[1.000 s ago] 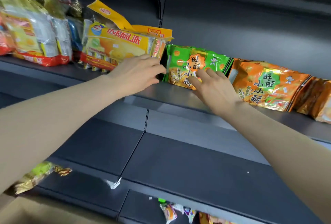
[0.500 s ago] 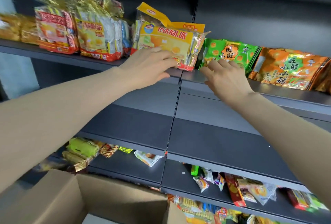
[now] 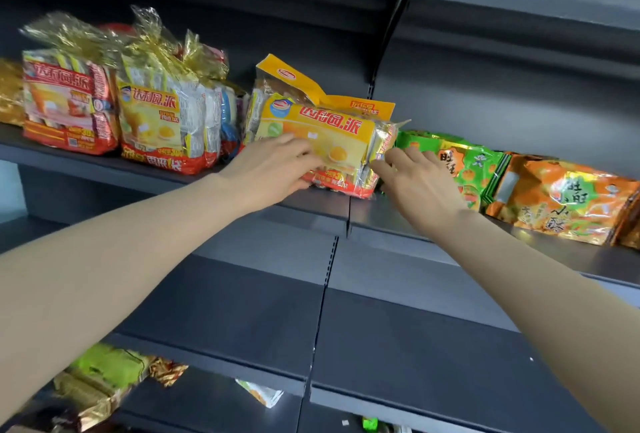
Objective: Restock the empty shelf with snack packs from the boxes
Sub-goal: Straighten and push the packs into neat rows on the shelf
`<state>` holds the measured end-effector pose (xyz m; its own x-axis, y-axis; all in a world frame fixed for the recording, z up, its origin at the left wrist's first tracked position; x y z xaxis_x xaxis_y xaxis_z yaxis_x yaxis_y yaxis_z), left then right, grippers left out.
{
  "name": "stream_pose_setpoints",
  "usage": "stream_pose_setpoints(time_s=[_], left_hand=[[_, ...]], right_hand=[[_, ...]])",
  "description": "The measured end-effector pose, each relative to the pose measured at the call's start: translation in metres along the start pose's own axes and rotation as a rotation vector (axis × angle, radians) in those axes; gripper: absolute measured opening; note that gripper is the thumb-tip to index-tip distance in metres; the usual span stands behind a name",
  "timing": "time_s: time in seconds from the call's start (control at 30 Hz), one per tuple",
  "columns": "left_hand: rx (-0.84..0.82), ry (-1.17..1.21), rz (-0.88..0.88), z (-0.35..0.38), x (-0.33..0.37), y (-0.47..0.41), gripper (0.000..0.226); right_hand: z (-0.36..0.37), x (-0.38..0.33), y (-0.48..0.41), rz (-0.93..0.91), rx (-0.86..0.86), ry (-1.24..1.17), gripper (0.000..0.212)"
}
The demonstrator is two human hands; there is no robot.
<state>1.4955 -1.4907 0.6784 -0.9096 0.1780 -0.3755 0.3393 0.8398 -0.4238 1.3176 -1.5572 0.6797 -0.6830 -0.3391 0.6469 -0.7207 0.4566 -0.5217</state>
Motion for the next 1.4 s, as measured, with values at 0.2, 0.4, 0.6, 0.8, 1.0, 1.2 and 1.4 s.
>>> stream_pose_setpoints(time_s=[0.2, 0.4, 0.6, 0.8, 1.0, 1.2, 1.4], left_hand=[[-0.025, 0.019, -0.07, 0.038, -0.046, -0.035, 0.061], [-0.059, -0.042, -0.05, 0.072, -0.082, -0.069, 0.088], [-0.14, -0.16, -0.082, 0.097, -0.126, -0.109, 0.125], [-0.168, -0.163, -0.118, 0.129, -0.149, -0.124, 0.147], [-0.162, -0.153, -0.169, 0.15, -0.16, -0.135, 0.146], [-0.187, -0.114, -0.191, 0.171, -0.17, -0.158, 0.143], [-0.159, -0.113, -0.198, 0.177, -0.171, -0.165, 0.15]], right_hand=[[0.04, -0.009, -0.047, -0.004, -0.075, -0.02, 0.056], [0.067, -0.015, -0.087, 0.063, -0.162, -0.035, 0.067], [0.083, -0.019, -0.128, 0.193, -0.318, -0.088, 0.104], [0.122, -0.035, -0.146, 0.239, -0.379, -0.088, 0.126], [0.145, -0.035, -0.168, 0.263, -0.365, -0.093, 0.116], [0.174, -0.031, -0.19, 0.26, -0.388, -0.094, 0.124], [0.18, -0.032, -0.189, 0.253, -0.369, -0.089, 0.123]])
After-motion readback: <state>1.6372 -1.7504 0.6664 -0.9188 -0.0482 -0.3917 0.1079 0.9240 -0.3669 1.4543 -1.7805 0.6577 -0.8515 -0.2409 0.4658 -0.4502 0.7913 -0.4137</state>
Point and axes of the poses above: each hand's wrist, its own y-axis away from the middle knuckle, its own z-axis out of the palm, x = y × z, the point moved 7 cm from there along -y, towards the middle knuckle, and after that the axes turned 14 degrees about -x, right-handed, at the moved point
